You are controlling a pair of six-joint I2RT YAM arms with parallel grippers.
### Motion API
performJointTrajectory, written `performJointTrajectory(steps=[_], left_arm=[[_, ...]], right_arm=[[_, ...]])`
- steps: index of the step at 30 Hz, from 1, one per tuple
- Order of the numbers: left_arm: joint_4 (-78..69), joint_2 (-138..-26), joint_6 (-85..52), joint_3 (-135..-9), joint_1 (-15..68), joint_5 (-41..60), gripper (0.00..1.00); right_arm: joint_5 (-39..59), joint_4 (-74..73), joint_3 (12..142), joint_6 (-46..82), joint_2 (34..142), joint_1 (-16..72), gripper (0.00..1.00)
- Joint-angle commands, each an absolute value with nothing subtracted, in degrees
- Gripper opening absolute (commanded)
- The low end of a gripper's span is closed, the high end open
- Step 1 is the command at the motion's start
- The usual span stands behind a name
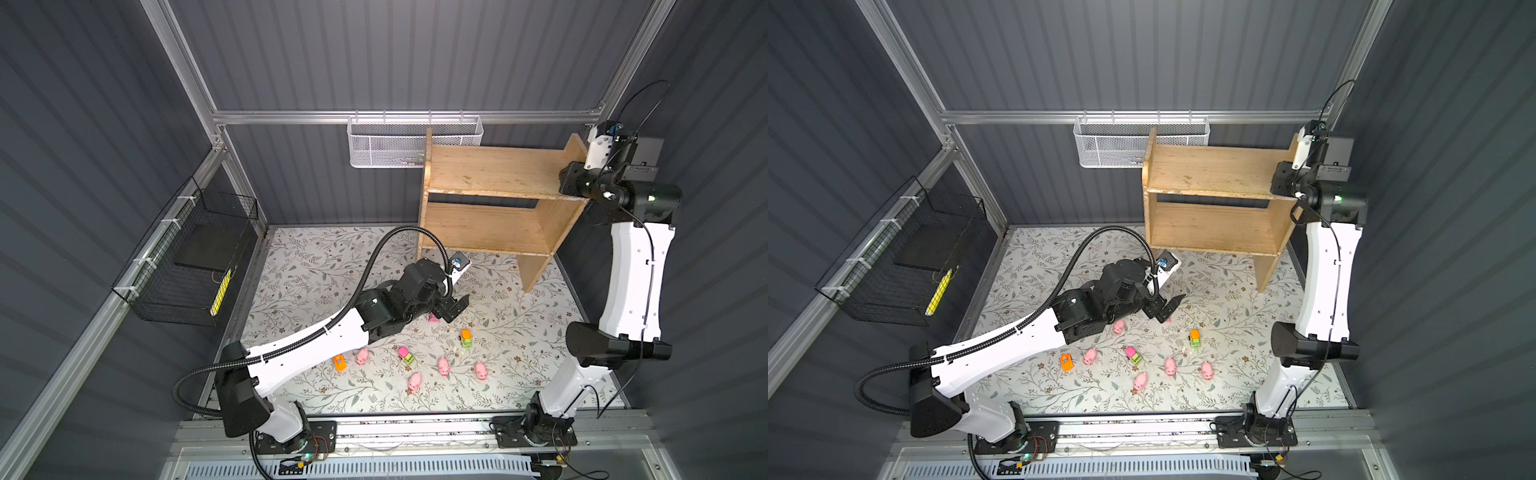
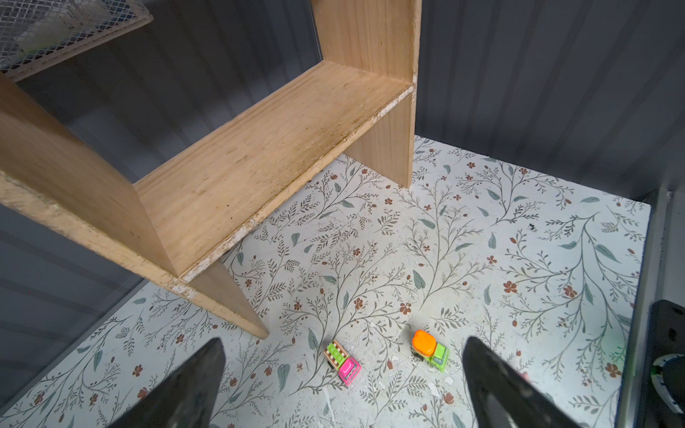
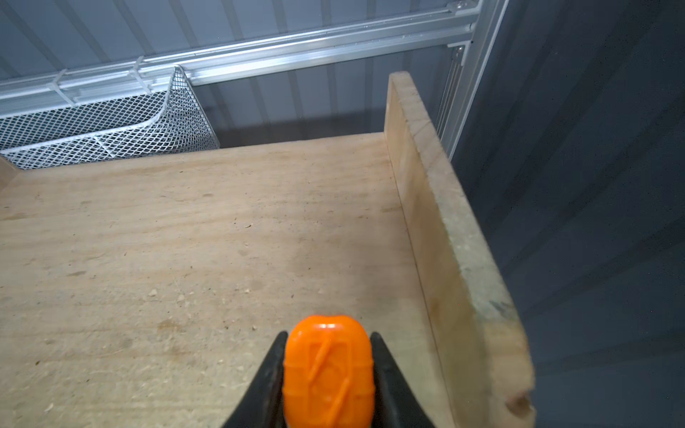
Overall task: Place and organize the plastic toys onto the shelf
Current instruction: 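Raise the held truck above the top shelf with the right gripper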
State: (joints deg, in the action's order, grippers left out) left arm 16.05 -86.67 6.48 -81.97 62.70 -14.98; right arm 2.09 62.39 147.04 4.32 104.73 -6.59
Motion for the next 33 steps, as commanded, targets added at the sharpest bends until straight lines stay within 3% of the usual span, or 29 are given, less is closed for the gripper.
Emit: performJointTrajectory(steps=[1, 22, 33], left_arm=[[16.62, -86.71, 8.00, -83.99, 62.68, -15.71, 1.00], [15.60, -86.79, 6.59, -84.64, 58.45, -11.03, 1.00], [15.49, -87.71, 6.44, -85.61, 57.05, -9.15, 1.00]], right_arm=[[2.33, 62.49, 147.90, 3.08, 105.86, -6.68, 0.29], [1.71, 62.05, 150.56, 1.85, 110.82, -7.57, 0.29], [3.56, 61.71, 150.74, 2.79, 110.96, -9.48, 0.37]])
